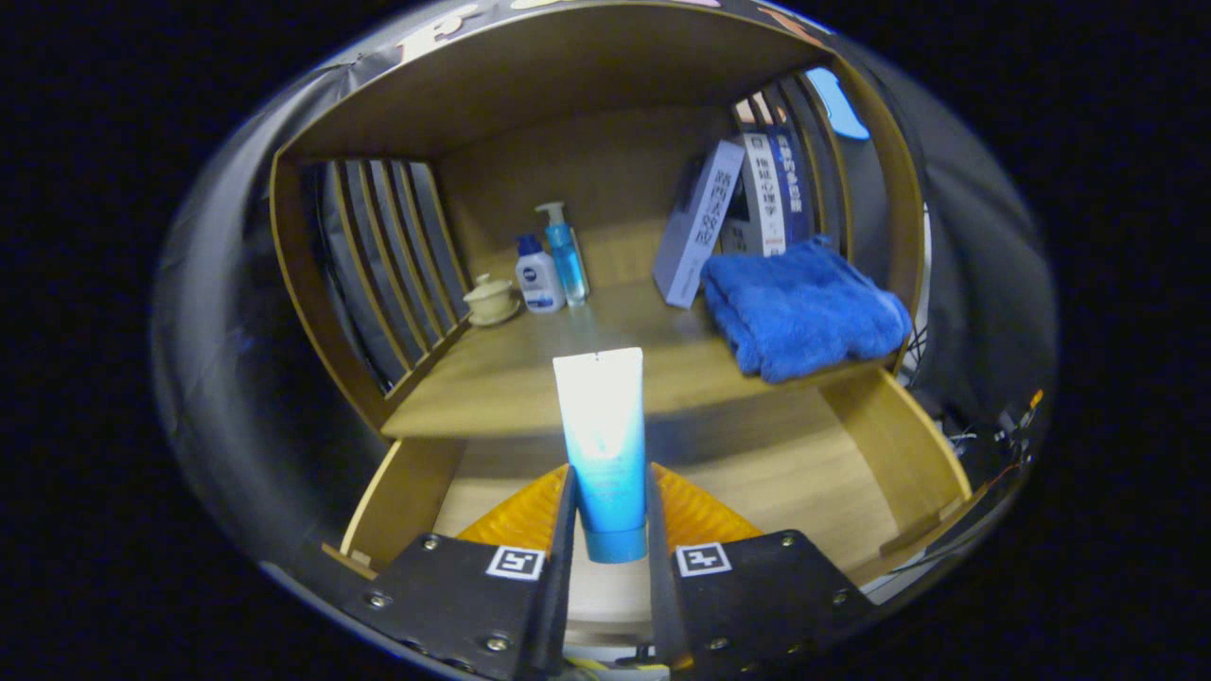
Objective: Pull open the drawer, take out the items inside it, and place them on the countertop above the cabinet.
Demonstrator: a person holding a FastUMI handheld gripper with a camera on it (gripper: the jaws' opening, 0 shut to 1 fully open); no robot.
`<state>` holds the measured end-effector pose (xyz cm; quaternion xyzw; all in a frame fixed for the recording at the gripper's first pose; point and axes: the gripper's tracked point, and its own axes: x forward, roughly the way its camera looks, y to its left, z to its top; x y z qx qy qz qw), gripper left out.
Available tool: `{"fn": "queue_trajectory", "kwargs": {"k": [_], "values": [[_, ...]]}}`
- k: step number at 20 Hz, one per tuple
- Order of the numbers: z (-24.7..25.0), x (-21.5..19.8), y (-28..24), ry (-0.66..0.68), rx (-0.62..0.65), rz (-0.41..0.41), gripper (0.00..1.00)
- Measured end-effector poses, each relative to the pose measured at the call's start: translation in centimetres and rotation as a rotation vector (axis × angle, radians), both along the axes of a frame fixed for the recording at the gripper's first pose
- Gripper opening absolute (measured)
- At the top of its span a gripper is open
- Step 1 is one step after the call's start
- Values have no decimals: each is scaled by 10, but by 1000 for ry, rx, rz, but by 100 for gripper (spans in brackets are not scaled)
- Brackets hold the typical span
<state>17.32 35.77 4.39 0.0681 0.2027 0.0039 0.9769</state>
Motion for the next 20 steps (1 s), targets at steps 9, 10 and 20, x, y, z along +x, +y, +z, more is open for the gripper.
{"fn": "queue_trajectory", "kwargs": {"k": [9, 10, 20], "values": [[59, 87, -7, -187, 44, -53, 36], [62, 96, -4, -206, 46, -51, 36], [7, 150, 1, -95, -23, -87, 37]]}}
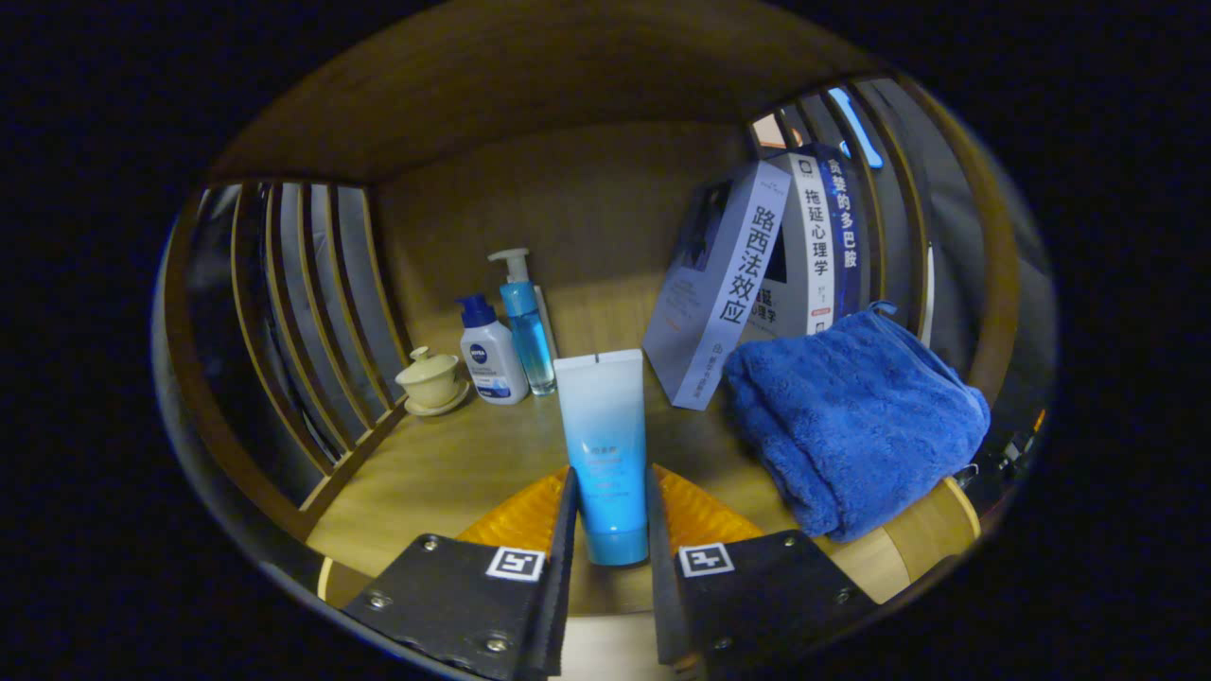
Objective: Pull open the drawer, take out the items inside it, and place them on the countertop above the cabinet.
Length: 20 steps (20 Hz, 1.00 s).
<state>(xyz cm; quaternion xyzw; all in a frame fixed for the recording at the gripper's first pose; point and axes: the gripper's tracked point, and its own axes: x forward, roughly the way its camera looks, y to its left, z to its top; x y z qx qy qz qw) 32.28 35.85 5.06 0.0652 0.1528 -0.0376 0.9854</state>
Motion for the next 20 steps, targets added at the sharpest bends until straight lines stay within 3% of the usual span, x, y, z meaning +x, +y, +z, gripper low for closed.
{"fn": "queue_trajectory", "kwargs": {"k": [5, 7, 9, 12, 20], "values": [[4, 11, 0, -41, -19, -15, 40], [18, 3, -1, -86, -27, -26, 46], [25, -6, -2, -101, -24, -31, 75], [42, -29, 2, -139, -47, -4, 100], [57, -135, 9, -203, -160, 27, 100]]}}
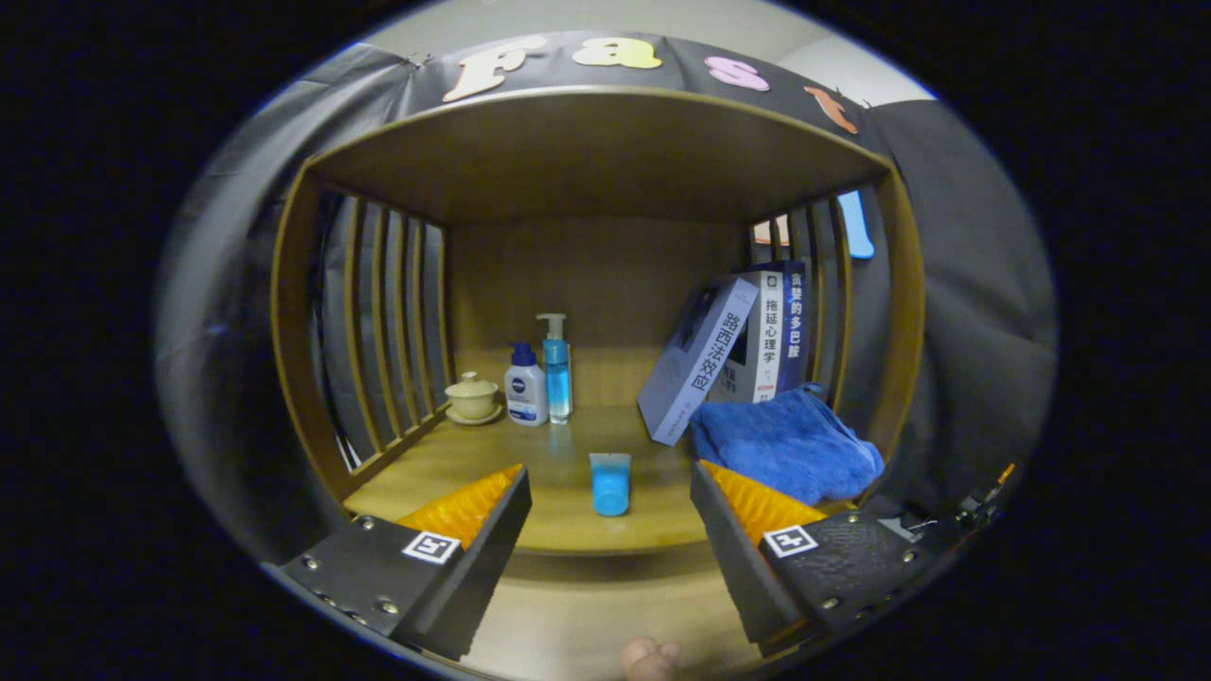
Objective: Pull open the drawer, take out the items inside it, and place them on the countertop above the cabinet.
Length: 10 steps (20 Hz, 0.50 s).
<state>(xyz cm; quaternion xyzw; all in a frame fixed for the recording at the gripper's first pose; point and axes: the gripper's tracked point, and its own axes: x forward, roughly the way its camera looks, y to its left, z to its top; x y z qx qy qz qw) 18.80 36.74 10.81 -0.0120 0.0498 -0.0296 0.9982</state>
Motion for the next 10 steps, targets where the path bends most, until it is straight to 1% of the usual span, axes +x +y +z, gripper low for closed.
{"fn": "queue_trajectory", "kwargs": {"k": [5, 6, 9, 10], "values": [[-32, -70, 15, -10, -30, 19, 100], [-40, -84, 15, -10, -31, 5, 100], [-62, -120, 25, -4, -24, 38, 100], [-66, -131, 23, -11, -23, 34, 100]]}}
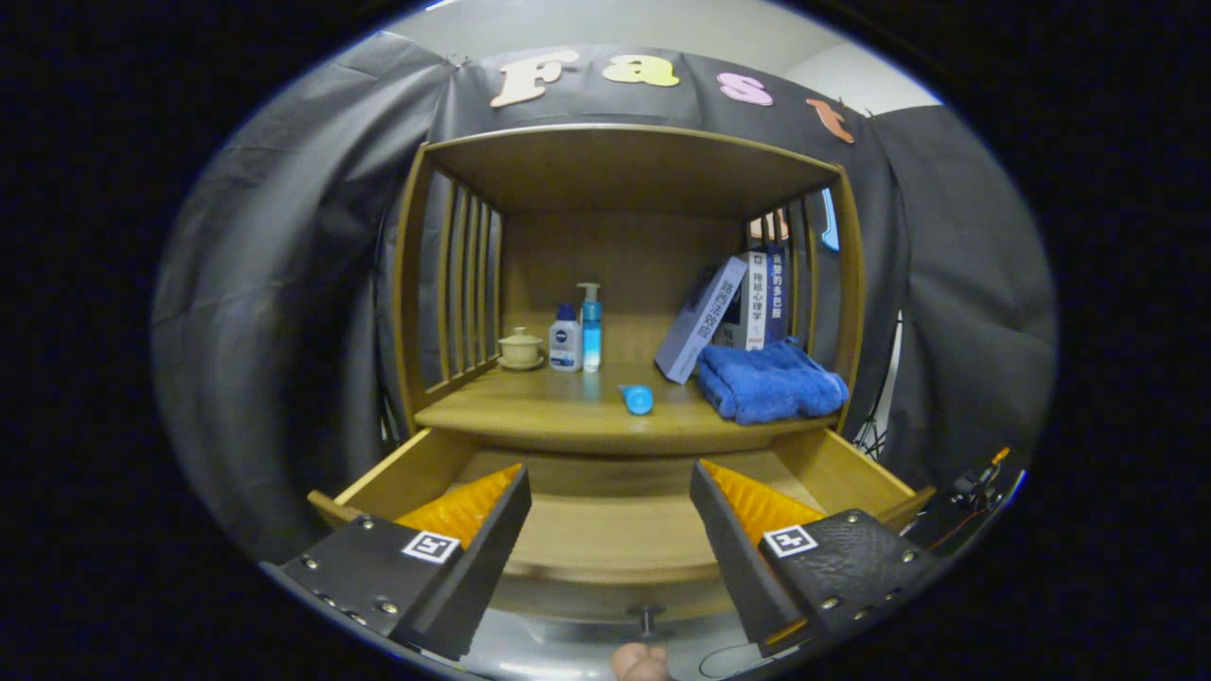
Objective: Pull open the drawer, take out the items inside it, and place them on the countertop above the cabinet.
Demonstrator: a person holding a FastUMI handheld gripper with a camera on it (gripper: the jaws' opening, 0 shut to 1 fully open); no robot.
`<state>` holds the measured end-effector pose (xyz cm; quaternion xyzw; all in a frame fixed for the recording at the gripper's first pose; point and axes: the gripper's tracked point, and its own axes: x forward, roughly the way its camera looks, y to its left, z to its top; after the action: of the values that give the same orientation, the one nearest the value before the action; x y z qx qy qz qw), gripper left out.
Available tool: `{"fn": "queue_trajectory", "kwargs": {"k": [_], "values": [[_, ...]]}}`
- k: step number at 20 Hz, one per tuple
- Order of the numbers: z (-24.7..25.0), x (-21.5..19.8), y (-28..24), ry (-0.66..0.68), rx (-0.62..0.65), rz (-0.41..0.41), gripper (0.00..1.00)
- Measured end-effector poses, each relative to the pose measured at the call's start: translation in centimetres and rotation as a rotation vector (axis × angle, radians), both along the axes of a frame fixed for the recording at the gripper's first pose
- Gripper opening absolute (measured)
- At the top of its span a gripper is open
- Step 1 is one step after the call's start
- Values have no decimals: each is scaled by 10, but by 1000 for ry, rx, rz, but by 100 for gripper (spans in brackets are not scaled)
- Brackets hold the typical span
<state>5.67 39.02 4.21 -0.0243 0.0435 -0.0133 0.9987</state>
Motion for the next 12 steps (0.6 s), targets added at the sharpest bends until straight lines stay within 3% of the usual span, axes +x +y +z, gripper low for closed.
{"fn": "queue_trajectory", "kwargs": {"k": [6, 12], "values": [[-17, -43, -27, -76, 35, -29, 100], [-75, -44, -53, -85, 22, -56, 100]]}}
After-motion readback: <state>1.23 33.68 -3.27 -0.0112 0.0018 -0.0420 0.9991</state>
